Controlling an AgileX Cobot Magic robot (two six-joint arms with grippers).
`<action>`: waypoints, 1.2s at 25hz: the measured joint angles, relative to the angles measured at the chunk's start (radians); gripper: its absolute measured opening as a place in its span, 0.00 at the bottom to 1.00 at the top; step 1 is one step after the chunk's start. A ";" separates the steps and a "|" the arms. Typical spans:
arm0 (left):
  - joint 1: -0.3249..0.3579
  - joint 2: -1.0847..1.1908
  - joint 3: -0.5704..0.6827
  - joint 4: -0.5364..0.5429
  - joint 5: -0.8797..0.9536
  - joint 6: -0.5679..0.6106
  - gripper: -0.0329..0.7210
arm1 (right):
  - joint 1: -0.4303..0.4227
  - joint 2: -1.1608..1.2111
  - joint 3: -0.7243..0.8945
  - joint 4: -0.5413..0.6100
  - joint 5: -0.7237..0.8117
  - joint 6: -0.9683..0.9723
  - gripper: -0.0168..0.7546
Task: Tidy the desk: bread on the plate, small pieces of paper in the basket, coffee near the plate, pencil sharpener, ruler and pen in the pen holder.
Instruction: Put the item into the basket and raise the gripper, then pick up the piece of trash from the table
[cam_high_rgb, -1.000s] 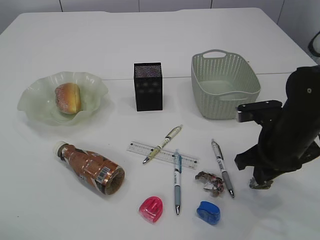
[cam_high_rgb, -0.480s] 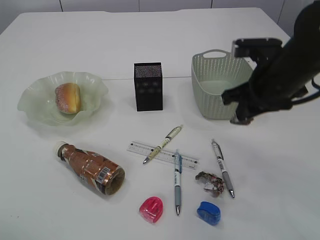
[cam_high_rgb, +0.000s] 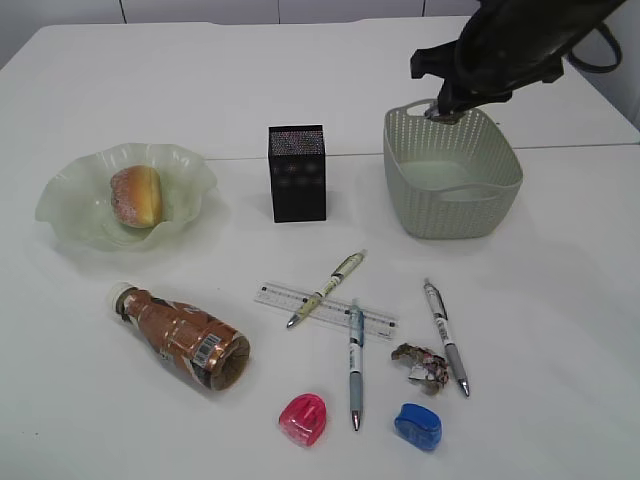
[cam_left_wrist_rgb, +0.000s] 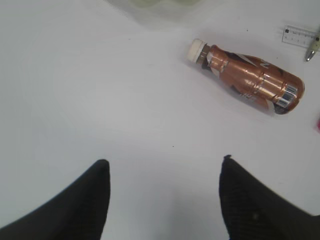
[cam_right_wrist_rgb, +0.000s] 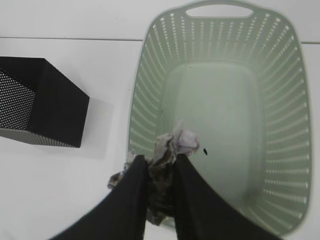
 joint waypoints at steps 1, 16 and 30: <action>0.000 0.000 0.000 -0.009 -0.002 0.000 0.70 | 0.000 0.025 -0.028 -0.005 0.000 0.000 0.18; 0.000 0.000 0.000 -0.009 -0.002 0.002 0.70 | 0.000 0.110 -0.100 -0.045 0.142 0.002 0.72; 0.000 0.000 0.000 -0.009 -0.005 0.002 0.70 | 0.086 0.029 -0.100 0.062 0.524 -0.131 0.71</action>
